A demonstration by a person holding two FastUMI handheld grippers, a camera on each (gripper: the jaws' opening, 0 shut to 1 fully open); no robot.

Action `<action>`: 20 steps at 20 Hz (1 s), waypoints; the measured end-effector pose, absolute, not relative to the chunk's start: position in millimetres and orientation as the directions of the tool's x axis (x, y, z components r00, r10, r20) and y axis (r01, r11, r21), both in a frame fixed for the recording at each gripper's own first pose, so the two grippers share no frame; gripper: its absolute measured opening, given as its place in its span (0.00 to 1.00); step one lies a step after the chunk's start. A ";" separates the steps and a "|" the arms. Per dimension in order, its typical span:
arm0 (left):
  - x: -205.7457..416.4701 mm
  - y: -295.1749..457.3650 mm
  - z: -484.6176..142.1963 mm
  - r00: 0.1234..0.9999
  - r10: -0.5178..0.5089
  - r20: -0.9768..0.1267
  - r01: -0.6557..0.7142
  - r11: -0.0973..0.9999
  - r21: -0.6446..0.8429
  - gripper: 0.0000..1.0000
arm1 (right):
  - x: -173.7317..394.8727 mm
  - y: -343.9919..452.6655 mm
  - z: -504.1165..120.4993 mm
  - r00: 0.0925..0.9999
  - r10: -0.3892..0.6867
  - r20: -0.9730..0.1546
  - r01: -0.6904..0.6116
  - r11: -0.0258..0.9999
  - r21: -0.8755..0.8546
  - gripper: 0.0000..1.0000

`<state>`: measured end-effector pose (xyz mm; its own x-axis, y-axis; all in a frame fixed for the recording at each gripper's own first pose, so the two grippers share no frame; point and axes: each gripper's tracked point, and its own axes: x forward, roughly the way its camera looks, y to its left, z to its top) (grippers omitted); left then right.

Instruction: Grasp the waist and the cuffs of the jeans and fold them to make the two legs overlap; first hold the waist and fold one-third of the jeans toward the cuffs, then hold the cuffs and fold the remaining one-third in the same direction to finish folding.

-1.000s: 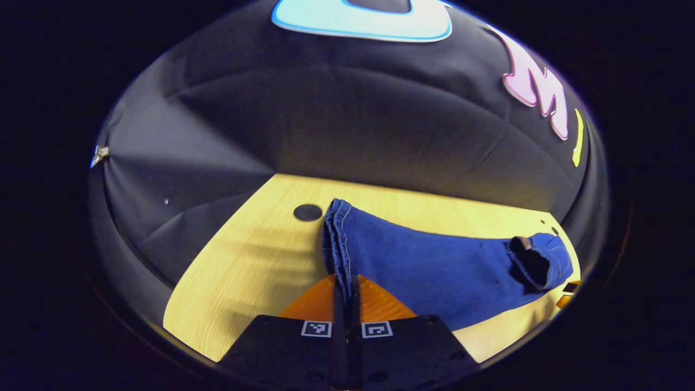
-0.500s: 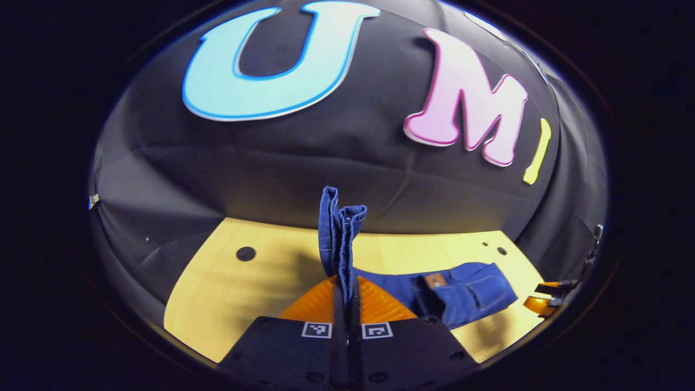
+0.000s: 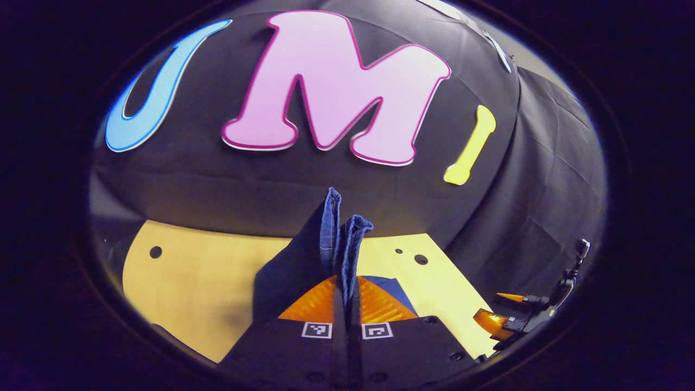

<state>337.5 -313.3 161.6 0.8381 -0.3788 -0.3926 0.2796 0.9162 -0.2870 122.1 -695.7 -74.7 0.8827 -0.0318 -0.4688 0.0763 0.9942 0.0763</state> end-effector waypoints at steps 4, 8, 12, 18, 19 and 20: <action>337.9 -395.8 110.7 0.763 -0.429 -0.483 0.315 0.900 -0.302 0.06 | 97.2 -734.4 -77.3 0.870 -0.103 -0.482 0.167 0.982 0.091 0.98; 354.2 -414.1 64.2 0.721 -0.403 -0.564 0.267 0.912 -0.310 0.06 | 80.3 -753.9 -79.5 0.862 -0.147 -0.485 0.218 0.972 0.093 0.98; 358.6 -420.9 79.2 0.709 -0.445 -0.547 0.298 0.892 -0.339 0.22 | 72.5 -753.1 -73.3 0.864 -0.157 -0.479 0.213 0.975 0.065 0.98; 321.7 -381.6 129.3 0.806 -0.439 -0.396 0.326 0.889 -0.322 0.96 | 67.0 -715.4 -31.1 0.895 -0.128 -0.427 0.169 0.984 0.058 0.97; 313.4 -365.3 141.7 0.829 -0.424 -0.364 0.322 0.895 -0.308 0.96 | 64.4 -707.2 -19.3 0.904 -0.119 -0.411 0.154 0.987 0.053 0.98; 302.2 -347.7 154.7 0.850 -0.407 -0.334 0.316 0.902 -0.295 0.96 | 61.9 -696.5 -7.6 0.912 -0.109 -0.395 0.140 0.989 0.050 0.98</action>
<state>302.2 -347.7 154.7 0.8499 -0.4072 -0.3344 0.3161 0.9018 -0.2949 61.9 -696.5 -7.6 0.9120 -0.1094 -0.3953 0.1405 0.9888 0.0504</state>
